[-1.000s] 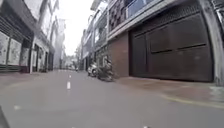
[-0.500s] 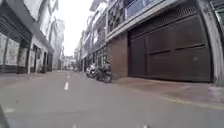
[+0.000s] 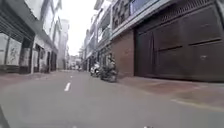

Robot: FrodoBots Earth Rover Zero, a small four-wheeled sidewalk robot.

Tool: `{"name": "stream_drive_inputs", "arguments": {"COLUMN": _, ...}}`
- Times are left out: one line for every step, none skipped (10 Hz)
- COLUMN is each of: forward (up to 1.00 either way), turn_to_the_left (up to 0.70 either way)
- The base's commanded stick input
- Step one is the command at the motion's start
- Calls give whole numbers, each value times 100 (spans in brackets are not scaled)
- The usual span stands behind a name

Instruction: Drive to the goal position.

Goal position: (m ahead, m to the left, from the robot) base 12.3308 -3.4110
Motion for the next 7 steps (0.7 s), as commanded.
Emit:
{"name": "stream_drive_inputs", "arguments": {"forward": 100, "turn_to_the_left": 46}}
{"name": "stream_drive_inputs", "arguments": {"forward": 100, "turn_to_the_left": 46}}
{"name": "stream_drive_inputs", "arguments": {"forward": 100, "turn_to_the_left": 46}}
{"name": "stream_drive_inputs", "arguments": {"forward": 100, "turn_to_the_left": 46}}
{"name": "stream_drive_inputs", "arguments": {"forward": 100, "turn_to_the_left": 46}}
{"name": "stream_drive_inputs", "arguments": {"forward": 100, "turn_to_the_left": 46}}
{"name": "stream_drive_inputs", "arguments": {"forward": 100, "turn_to_the_left": 46}}
